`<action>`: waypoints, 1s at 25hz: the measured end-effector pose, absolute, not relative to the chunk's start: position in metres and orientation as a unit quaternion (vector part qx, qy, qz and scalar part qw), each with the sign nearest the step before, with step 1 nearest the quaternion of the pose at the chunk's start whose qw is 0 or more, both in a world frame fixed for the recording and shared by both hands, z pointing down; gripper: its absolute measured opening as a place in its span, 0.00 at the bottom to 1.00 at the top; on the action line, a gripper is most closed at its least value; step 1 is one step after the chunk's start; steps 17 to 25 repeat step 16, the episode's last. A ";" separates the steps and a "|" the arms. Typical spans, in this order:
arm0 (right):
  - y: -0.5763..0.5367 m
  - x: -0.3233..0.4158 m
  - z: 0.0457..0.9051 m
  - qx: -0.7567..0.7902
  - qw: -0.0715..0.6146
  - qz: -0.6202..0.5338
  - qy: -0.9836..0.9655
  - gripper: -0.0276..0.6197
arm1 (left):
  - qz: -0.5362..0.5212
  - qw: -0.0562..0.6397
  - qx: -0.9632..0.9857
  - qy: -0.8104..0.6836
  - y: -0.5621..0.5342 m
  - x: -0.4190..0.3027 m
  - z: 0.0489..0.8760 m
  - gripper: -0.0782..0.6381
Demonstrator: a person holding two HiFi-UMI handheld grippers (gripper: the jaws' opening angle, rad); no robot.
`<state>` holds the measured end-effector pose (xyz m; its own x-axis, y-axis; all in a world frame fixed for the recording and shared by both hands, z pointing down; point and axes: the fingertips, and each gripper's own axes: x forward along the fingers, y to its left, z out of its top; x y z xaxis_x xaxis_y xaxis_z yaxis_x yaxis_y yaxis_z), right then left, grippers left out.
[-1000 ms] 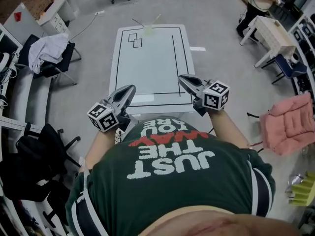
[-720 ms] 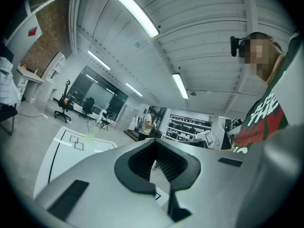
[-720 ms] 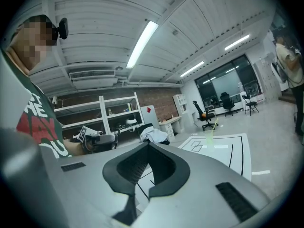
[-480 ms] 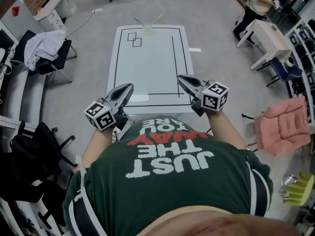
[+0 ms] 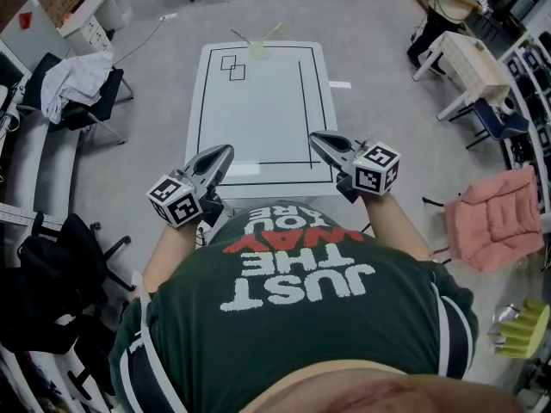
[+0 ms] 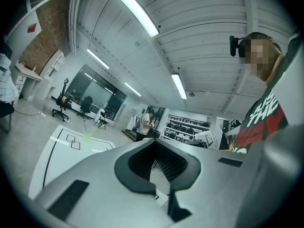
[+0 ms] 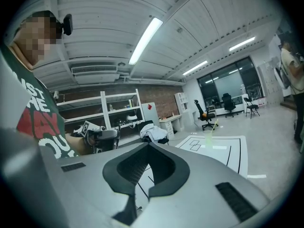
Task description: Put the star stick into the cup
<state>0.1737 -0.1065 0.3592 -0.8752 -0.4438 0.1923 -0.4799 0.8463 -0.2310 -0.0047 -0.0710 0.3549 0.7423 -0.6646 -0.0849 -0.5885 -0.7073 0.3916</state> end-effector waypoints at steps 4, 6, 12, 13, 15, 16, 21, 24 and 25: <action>-0.107 0.179 0.361 0.239 0.066 0.139 -0.959 0.09 | -0.107 0.171 0.918 -0.341 -0.072 0.001 0.354 0.12; -0.107 0.181 0.361 0.238 0.066 0.140 -0.959 0.09 | -0.105 0.171 0.918 -0.341 -0.073 0.003 0.355 0.12; -0.112 0.188 0.362 0.236 0.063 0.142 -0.959 0.09 | -0.103 0.172 0.918 -0.341 -0.079 0.010 0.355 0.12; -0.113 0.191 0.362 0.236 0.063 0.141 -0.959 0.09 | -0.103 0.171 0.918 -0.342 -0.080 0.012 0.354 0.12; -0.114 0.197 0.362 0.236 0.063 0.141 -0.959 0.09 | -0.103 0.171 0.918 -0.342 -0.082 0.018 0.353 0.12; -0.114 0.200 0.361 0.236 0.064 0.141 -0.959 0.09 | -0.104 0.170 0.918 -0.342 -0.082 0.020 0.353 0.12; -0.114 0.200 0.361 0.236 0.064 0.141 -0.959 0.09 | -0.104 0.170 0.918 -0.342 -0.082 0.020 0.353 0.12; -0.114 0.200 0.361 0.236 0.064 0.141 -0.959 0.09 | -0.104 0.170 0.918 -0.342 -0.082 0.020 0.353 0.12; -0.114 0.200 0.361 0.236 0.064 0.141 -0.959 0.09 | -0.104 0.170 0.918 -0.342 -0.082 0.020 0.353 0.12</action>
